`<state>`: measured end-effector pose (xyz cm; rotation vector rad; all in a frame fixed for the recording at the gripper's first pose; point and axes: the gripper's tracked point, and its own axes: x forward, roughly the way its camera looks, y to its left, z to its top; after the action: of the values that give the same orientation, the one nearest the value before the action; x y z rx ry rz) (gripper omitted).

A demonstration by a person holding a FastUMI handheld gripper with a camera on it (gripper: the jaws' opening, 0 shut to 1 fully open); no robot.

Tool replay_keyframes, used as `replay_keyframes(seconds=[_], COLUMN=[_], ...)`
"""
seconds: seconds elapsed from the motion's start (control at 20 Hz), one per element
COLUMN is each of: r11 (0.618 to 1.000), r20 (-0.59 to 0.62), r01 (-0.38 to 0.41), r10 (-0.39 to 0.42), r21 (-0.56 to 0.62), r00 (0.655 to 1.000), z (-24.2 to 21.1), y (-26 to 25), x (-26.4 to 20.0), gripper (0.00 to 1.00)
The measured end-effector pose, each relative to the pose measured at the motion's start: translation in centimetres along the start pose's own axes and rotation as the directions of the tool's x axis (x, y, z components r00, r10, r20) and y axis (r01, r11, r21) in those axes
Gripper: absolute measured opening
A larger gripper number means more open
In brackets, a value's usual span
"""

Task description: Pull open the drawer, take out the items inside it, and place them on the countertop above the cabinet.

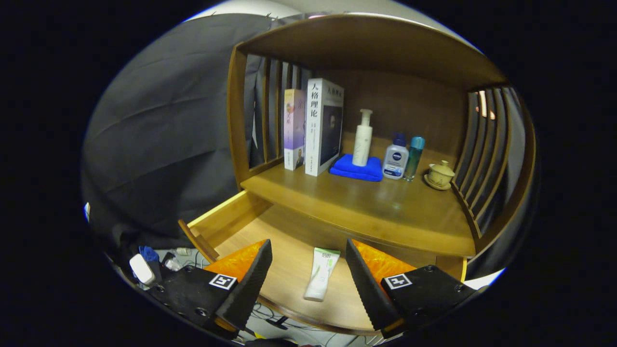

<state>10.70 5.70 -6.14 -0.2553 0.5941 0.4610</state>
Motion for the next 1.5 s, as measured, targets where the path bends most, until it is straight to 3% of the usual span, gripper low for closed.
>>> replay_keyframes(seconds=[0.2, 0.45, 1.0, 1.25, 1.45, 1.5], r11=[0.996, 0.987, 0.984, 0.981, 0.978, 0.981], r20=[-0.162, -0.304, -0.510, -0.565, -0.598, -0.600], r01=[-0.072, -0.158, -0.179, -0.191, -0.208, -0.194], r10=[0.063, 0.148, 0.167, 0.171, 0.175, 0.167], r21=[-0.050, -0.009, 0.025, 0.024, 0.013, 0.020], r00=[0.985, 0.941, 0.844, 0.807, 0.782, 0.782], z=[-2.0, -3.9, -8.6, -10.2, -11.3, -10.1], y=[0.5, 0.8, -1.1, -1.5, -1.1, -1.5], x=[2.8, 4.9, 9.1, 9.1, 9.2, 8.6], gripper=[0.95, 0.96, 0.94, 0.81, 0.80, 0.71])
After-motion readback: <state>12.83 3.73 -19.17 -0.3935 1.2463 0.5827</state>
